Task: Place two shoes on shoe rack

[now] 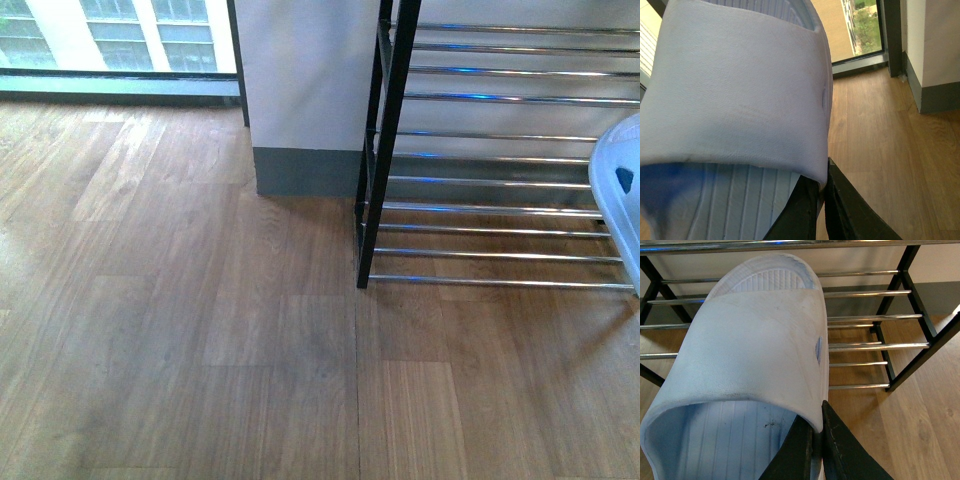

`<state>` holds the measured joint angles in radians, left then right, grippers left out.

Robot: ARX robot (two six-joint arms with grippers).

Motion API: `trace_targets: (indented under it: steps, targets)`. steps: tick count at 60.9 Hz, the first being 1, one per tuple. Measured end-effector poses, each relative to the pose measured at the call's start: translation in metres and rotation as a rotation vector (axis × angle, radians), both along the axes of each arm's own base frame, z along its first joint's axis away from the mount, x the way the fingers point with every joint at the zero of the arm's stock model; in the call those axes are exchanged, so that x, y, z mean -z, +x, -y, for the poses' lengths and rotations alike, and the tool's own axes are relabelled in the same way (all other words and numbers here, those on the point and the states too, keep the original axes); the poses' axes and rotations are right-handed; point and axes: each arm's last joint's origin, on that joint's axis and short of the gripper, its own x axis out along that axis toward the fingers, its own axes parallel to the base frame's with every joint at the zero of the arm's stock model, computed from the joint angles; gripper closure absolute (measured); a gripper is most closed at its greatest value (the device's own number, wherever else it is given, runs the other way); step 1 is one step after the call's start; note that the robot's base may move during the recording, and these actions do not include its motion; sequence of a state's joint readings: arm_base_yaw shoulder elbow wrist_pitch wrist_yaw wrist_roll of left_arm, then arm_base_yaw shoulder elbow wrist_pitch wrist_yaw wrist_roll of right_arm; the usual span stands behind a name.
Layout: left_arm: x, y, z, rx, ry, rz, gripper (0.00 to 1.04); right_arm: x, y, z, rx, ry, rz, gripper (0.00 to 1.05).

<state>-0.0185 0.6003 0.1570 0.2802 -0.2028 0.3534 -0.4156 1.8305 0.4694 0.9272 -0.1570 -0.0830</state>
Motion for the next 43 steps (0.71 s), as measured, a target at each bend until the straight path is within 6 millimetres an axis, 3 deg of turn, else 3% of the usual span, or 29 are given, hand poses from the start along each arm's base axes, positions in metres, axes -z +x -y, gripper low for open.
trace_targets:
  steps: [43]
  targets:
    - [-0.0004,0.0001,0.0000,0.000,0.000,0.001,1.03,-0.0002,-0.0001,0.0000,0.000,0.000,0.001,1.03]
